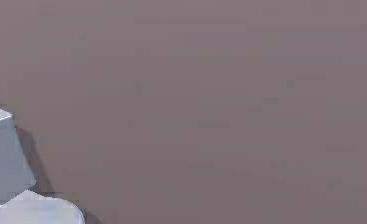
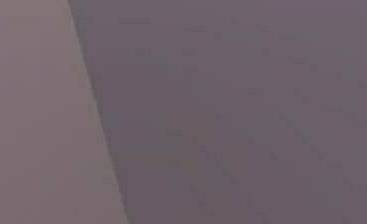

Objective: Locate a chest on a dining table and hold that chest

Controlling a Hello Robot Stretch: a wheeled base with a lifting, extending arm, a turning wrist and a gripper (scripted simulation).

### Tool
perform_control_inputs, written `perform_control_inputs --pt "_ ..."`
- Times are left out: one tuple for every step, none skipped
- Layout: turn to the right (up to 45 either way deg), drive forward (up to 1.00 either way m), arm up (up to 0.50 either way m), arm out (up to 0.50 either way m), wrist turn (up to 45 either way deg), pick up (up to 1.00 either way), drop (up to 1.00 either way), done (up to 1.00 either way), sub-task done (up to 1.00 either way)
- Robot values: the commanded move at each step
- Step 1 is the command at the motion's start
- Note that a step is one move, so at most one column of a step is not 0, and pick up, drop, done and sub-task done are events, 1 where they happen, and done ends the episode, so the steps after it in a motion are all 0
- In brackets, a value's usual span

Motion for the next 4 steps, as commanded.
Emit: perform_control_inputs --pt "-30.0 0.0 0.0 0.0 0.0 0.0 0.0 0.0 0.0" --pt "0.0 0.05 0.0 0.0 0.0 0.0 0.0 0.0 0.0" --pt "-45.0 0.0 0.0 0.0 0.0 0.0 0.0 0.0 0.0" --pt "-42.0 0.0 0.0 0.0 0.0 0.0 0.0 0.0 0.0"
